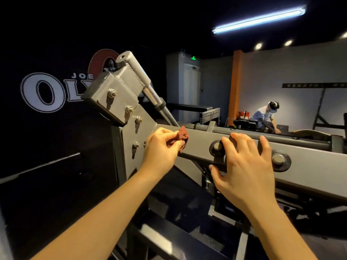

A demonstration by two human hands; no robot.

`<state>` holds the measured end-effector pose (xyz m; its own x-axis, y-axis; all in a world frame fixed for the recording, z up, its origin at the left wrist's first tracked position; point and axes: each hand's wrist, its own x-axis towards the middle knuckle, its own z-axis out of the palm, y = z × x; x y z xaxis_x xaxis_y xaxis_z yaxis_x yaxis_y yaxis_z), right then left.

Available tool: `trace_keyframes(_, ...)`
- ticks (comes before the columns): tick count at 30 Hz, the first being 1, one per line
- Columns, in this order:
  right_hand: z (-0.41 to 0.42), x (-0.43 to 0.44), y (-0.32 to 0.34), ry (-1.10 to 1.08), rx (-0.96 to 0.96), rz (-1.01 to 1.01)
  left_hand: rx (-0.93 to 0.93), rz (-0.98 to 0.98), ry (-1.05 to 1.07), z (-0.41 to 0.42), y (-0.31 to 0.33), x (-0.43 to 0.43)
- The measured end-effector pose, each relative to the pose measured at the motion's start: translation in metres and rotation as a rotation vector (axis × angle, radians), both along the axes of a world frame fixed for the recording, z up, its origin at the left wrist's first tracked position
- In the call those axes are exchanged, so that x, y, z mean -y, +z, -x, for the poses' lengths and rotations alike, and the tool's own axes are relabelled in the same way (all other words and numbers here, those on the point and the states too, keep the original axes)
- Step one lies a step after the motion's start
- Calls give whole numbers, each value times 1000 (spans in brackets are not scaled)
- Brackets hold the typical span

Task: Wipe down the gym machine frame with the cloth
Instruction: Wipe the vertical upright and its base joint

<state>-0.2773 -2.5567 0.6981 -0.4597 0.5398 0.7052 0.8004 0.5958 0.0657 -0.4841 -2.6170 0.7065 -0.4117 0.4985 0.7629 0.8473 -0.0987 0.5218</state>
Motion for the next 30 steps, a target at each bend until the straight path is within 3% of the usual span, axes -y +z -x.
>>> trace_keyframes(6, 2, 0, -1, 4, -21, -5, -40, -43, -14, -22, -8, 2)
trace_keyframes(12, 2, -5, -6, 11, -43, -44, -290, -30, -47, -44, -17, 2)
trace_keyframes(16, 1, -6, -6, 25, -48, -48, -228, 7, 136, 16, 6, -6)
trace_keyframes(21, 0, -9, -7, 33, -54, -57, -439, 256, 427, 45, 18, -10)
trace_keyframes(27, 2, -8, -6, 57, -97, -51, -295, 139, 356, 27, 1, 7)
trace_keyframes(30, 5, -1, -3, 114, -226, -7, -195, 127, 251, 18, -9, 24)
